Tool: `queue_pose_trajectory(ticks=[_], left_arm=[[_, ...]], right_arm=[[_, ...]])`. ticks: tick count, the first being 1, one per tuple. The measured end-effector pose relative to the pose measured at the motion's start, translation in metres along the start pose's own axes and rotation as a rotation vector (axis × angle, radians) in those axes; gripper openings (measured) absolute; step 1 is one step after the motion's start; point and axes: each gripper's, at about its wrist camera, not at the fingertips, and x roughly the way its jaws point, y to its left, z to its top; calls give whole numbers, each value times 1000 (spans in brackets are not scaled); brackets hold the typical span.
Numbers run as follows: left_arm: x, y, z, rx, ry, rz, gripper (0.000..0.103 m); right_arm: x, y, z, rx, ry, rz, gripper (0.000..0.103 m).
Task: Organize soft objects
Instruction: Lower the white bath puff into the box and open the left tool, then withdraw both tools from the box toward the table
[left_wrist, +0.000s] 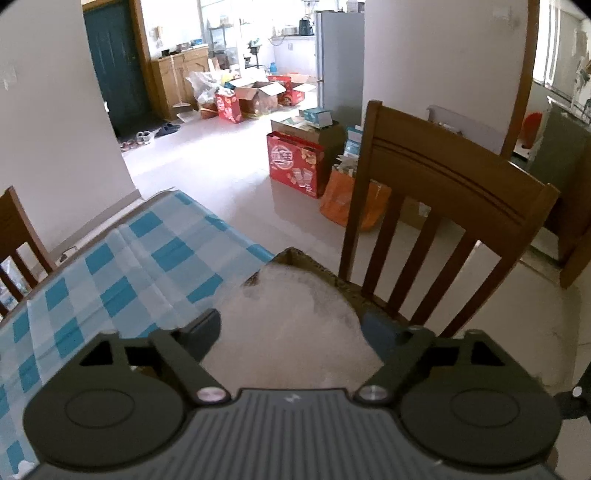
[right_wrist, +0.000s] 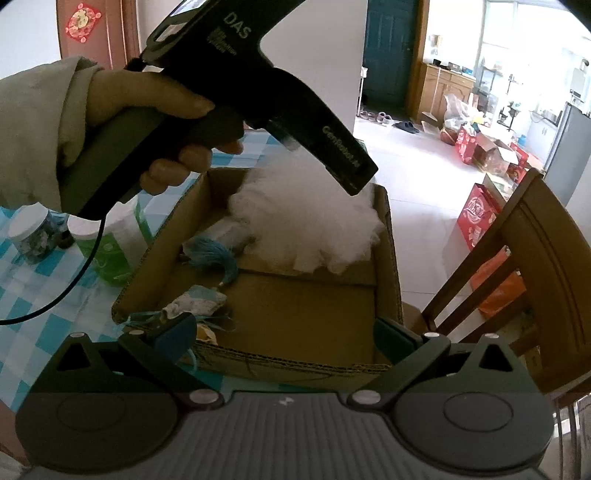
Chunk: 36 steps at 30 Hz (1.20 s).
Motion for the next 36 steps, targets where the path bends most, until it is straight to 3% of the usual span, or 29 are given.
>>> queue_pose_trajectory(ticks=[18, 36], left_arm=[[-73, 24, -26, -57, -78, 70, 99], [-157, 47, -138, -197, -51, 191, 100]], right_arm=[[-6, 24, 6, -30, -2, 12, 103], [-4, 83, 10, -29, 22, 12, 103]])
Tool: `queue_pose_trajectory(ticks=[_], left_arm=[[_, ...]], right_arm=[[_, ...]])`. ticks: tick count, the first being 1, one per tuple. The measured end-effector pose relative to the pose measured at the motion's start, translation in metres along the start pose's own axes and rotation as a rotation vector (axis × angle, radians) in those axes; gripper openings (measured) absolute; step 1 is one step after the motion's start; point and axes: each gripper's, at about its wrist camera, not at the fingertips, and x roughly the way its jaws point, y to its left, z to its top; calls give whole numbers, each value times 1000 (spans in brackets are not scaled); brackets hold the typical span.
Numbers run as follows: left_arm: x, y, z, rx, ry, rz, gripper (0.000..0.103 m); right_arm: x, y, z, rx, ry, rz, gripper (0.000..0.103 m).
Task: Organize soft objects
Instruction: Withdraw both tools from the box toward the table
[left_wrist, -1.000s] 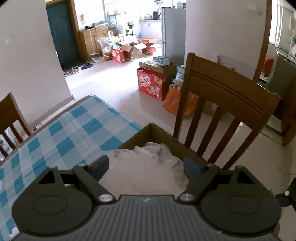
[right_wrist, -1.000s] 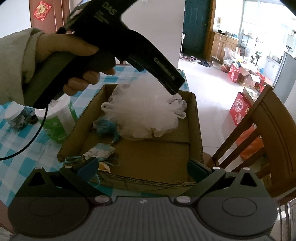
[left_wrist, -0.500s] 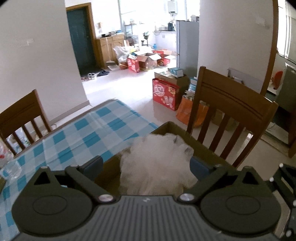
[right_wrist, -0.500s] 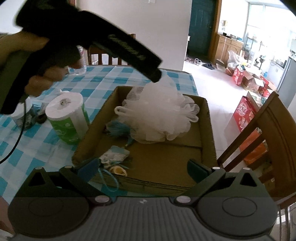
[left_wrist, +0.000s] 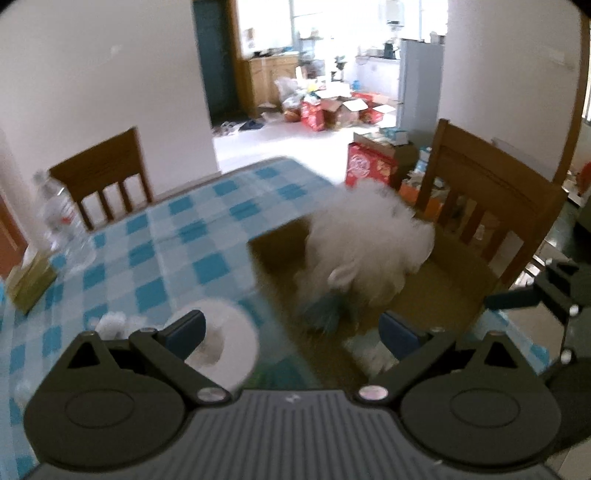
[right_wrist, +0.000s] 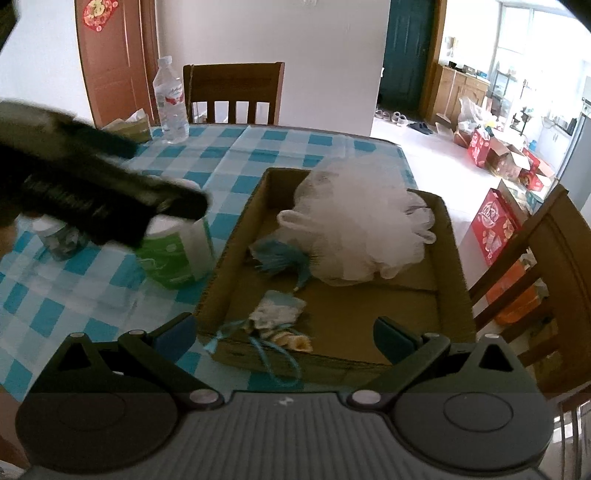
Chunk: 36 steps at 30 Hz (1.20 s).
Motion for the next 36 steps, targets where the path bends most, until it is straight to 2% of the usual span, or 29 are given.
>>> queue_pose_trajectory(ticks=[8, 11, 18, 23, 32, 36], left_arm=[[-24, 47, -46, -94, 39, 72, 100], [-30, 69, -63, -133, 62, 72, 100], [-43, 113, -94, -151, 99, 82, 100], [-47, 145, -115, -191, 111, 39, 100], [-49, 178, -139, -266, 139, 56, 100], [-47, 180, -142, -278, 178, 116, 100]], right_arm=[[7, 36, 9, -5, 19, -1, 103], [10, 54, 13, -15, 26, 4, 103], [22, 104, 25, -39, 46, 17, 103], [33, 141, 29, -64, 76, 22, 103], [50, 172, 34, -128, 108, 81, 103], [62, 175, 38, -171, 96, 142, 103]])
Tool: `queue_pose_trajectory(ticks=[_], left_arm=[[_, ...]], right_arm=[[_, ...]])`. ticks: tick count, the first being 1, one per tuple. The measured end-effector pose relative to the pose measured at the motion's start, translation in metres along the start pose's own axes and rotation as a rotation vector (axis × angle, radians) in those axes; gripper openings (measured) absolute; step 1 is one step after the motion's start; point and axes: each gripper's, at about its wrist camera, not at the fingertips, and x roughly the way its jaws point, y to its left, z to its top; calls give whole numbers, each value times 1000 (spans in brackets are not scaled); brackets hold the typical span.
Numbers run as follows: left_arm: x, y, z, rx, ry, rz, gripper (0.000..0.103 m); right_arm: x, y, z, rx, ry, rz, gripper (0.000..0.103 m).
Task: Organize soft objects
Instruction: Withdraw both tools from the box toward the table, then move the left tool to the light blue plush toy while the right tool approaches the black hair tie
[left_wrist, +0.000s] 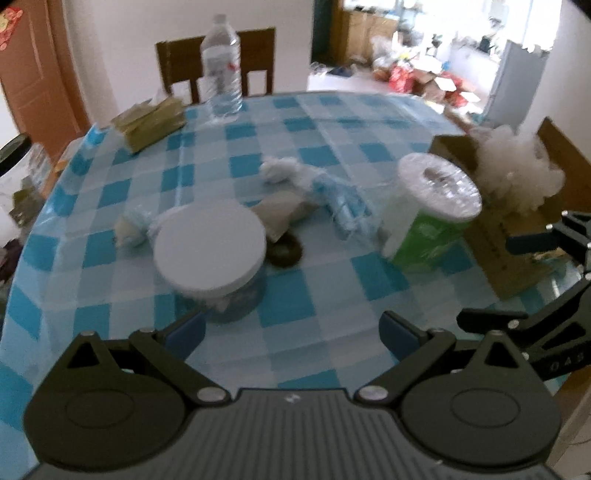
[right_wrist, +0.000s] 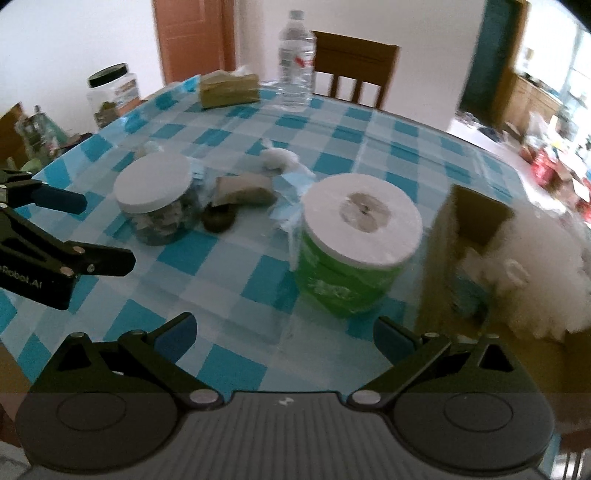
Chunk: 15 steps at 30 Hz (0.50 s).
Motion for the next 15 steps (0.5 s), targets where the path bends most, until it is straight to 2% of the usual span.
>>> queue_pose_trajectory(ticks=[8, 15], left_arm=[[3, 18, -11, -43, 38, 43, 100], [12, 52, -16, -78, 55, 60, 100]], right_arm=[[26, 19, 9, -71, 3, 101, 103], [46, 47, 14, -111, -2, 111, 102]])
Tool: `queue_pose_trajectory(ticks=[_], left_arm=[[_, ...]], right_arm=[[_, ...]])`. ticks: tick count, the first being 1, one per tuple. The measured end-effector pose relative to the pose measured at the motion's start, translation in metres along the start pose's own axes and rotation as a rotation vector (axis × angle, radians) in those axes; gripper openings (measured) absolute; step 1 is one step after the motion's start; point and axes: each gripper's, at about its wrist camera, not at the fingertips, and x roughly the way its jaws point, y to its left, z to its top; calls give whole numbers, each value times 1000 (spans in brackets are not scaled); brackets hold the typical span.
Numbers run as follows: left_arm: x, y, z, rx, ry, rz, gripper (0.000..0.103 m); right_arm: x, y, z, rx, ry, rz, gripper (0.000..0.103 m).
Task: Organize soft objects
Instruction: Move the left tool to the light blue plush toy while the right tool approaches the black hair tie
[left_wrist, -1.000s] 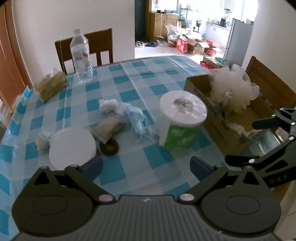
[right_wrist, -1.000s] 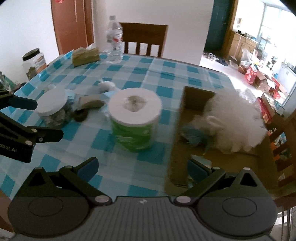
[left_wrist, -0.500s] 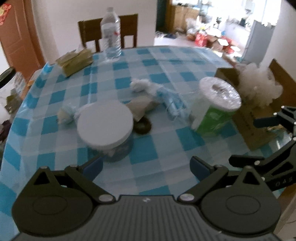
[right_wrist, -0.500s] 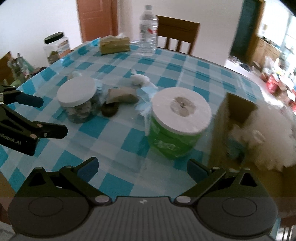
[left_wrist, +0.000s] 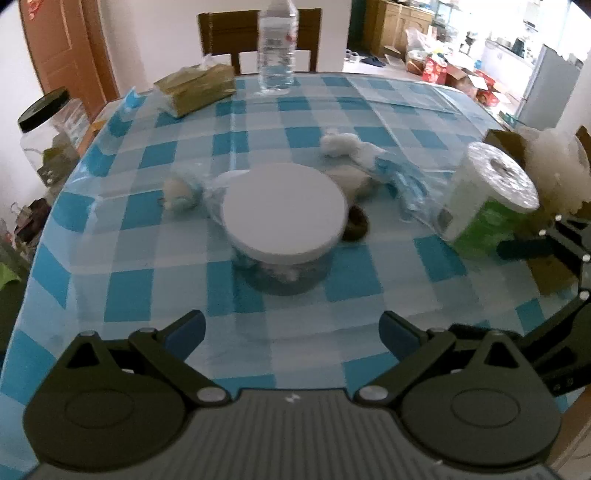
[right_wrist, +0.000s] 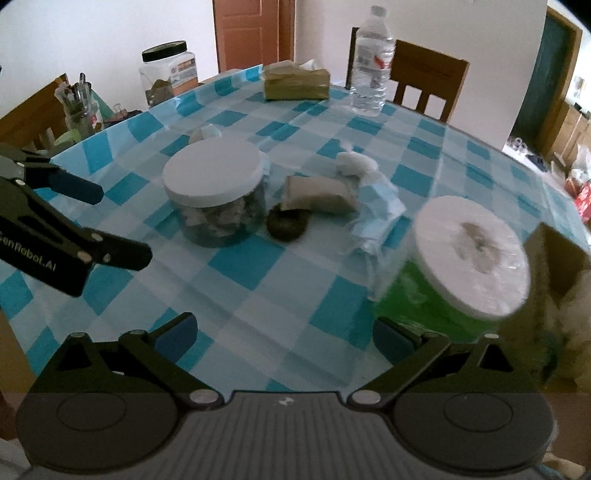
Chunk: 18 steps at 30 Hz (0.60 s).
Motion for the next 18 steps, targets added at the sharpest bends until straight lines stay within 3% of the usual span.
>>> queue_pose_trajectory(ticks=[9, 18], left_arm=[[16, 37, 2, 0, 20, 72, 100], [43, 64, 10, -32, 52, 78, 100]], right_arm=[[36, 13, 19, 0, 10, -26, 95], [73, 10, 32, 32, 36, -66, 81]])
